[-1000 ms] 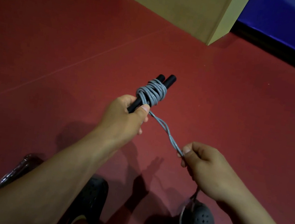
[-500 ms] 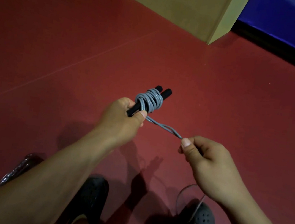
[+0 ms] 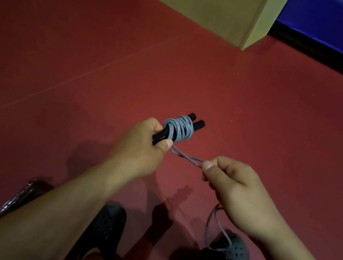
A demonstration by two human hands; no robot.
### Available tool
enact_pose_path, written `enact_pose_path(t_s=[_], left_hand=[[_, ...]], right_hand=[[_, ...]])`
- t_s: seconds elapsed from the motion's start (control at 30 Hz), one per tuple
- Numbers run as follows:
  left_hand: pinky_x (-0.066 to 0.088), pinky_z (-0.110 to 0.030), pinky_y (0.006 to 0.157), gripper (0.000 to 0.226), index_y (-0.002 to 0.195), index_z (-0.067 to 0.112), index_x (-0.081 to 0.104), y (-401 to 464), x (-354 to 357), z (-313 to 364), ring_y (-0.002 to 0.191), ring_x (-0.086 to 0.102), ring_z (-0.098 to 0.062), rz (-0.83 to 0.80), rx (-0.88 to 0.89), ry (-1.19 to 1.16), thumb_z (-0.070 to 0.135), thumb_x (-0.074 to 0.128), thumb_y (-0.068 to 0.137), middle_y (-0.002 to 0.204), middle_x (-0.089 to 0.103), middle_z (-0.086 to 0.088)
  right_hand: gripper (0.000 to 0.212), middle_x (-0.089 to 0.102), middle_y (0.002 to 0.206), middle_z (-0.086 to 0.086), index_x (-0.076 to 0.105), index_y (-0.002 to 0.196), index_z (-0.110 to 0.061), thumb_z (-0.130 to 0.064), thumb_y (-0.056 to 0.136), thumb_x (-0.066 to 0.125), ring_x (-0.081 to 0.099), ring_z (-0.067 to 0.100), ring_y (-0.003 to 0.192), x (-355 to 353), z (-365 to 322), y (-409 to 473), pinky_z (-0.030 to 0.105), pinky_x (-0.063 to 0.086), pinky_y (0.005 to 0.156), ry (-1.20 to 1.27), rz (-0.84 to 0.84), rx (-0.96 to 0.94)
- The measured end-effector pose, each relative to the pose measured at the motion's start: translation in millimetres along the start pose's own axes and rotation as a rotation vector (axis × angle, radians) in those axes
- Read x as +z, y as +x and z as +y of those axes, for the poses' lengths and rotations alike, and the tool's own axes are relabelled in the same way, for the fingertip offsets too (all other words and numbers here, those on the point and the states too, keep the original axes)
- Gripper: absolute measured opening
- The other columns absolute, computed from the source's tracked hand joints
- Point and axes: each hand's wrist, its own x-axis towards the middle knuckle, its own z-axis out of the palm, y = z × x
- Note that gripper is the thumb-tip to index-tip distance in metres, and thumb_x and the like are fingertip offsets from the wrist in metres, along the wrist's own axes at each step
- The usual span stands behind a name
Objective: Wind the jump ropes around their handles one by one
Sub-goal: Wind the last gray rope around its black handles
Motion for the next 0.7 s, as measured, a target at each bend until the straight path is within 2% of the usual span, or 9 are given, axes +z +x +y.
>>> enact_pose_path(t_s=[0.1,0.2,0.3,0.37,0.43,0.47,0.53,0.6,0.7], left_hand=[[0.036,-0.031,0.054,0.014,0.082,0.019,0.055,-4,2,0,0.059,0.05,-0.017,-0.104,0.019,0.049,0.023,0.067,0.09,0.067,0.057,0.002],[0.048,-0.038,0.063,0.012,0.082,0.025,0.057,-5,2,-2,0.067,0.059,-0.022,-0.223,0.038,0.082,0.026,0.067,0.089,0.073,0.065,-0.001],[0.05,-0.036,0.07,0.015,0.082,0.03,0.054,-7,3,-2,0.07,0.059,-0.018,-0.344,0.082,0.135,0.029,0.068,0.089,0.075,0.064,0.004],[0.049,-0.034,0.068,0.015,0.082,0.03,0.055,-9,4,-1,0.068,0.057,-0.017,-0.426,0.118,0.163,0.031,0.068,0.089,0.075,0.063,0.004],[0.047,-0.032,0.065,0.014,0.083,0.031,0.056,-12,5,2,0.065,0.054,-0.013,-0.503,0.16,0.174,0.032,0.069,0.089,0.072,0.06,0.006],[0.045,-0.031,0.065,0.013,0.084,0.031,0.057,-13,5,3,0.064,0.053,-0.011,-0.538,0.181,0.164,0.031,0.069,0.089,0.071,0.058,0.008],[0.043,-0.028,0.064,0.01,0.087,0.031,0.059,-15,4,7,0.063,0.051,-0.007,-0.59,0.21,0.129,0.029,0.069,0.09,0.07,0.058,0.01],[0.04,-0.021,0.061,0.009,0.089,0.03,0.06,-16,2,12,0.062,0.05,-0.003,-0.637,0.24,0.117,0.026,0.068,0.091,0.072,0.059,0.009],[0.039,-0.018,0.059,0.008,0.091,0.029,0.061,-20,0,16,0.062,0.049,-0.002,-0.706,0.279,0.092,0.022,0.065,0.093,0.074,0.061,0.006]], right_hand=[[0.041,0.032,0.051,-0.004,0.052,0.063,-0.014,-0.047,0.086,0.057,0.026,0.01,0.045,1,-8,0,0.025,0.022,0.046,0.185,-0.045,0.032],[0.04,0.029,0.049,-0.007,0.046,0.059,-0.018,-0.032,0.091,0.066,0.023,0.011,0.046,-1,-11,1,0.025,0.022,0.044,0.284,-0.034,0.036],[0.036,0.035,0.048,-0.009,0.053,0.06,-0.015,-0.026,0.091,0.065,0.028,0.006,0.044,-2,-9,4,0.021,0.026,0.045,0.323,0.015,0.013],[0.037,0.044,0.049,-0.005,0.06,0.063,-0.01,-0.031,0.092,0.064,0.036,0.006,0.047,-4,-4,6,0.024,0.036,0.047,0.238,0.075,-0.02],[0.035,0.053,0.051,-0.002,0.065,0.068,-0.011,-0.037,0.092,0.063,0.051,0.012,0.052,-7,3,8,0.038,0.052,0.054,0.123,0.137,-0.044],[0.032,0.056,0.053,-0.004,0.067,0.069,-0.016,-0.037,0.092,0.063,0.058,0.014,0.055,-9,6,8,0.043,0.055,0.058,0.057,0.172,-0.048],[0.025,0.058,0.054,-0.01,0.068,0.071,-0.024,-0.039,0.09,0.064,0.065,0.016,0.06,-14,9,7,0.036,0.052,0.059,-0.11,0.239,-0.069],[0.022,0.063,0.059,-0.008,0.07,0.072,-0.025,-0.042,0.086,0.067,0.062,0.014,0.06,-19,7,5,0.03,0.046,0.059,-0.215,0.284,-0.07],[0.036,0.063,0.054,-0.005,0.069,0.065,-0.022,-0.057,0.066,0.075,0.055,0.01,0.051,-26,6,4,0.023,0.042,0.05,-0.21,0.329,0.007]])
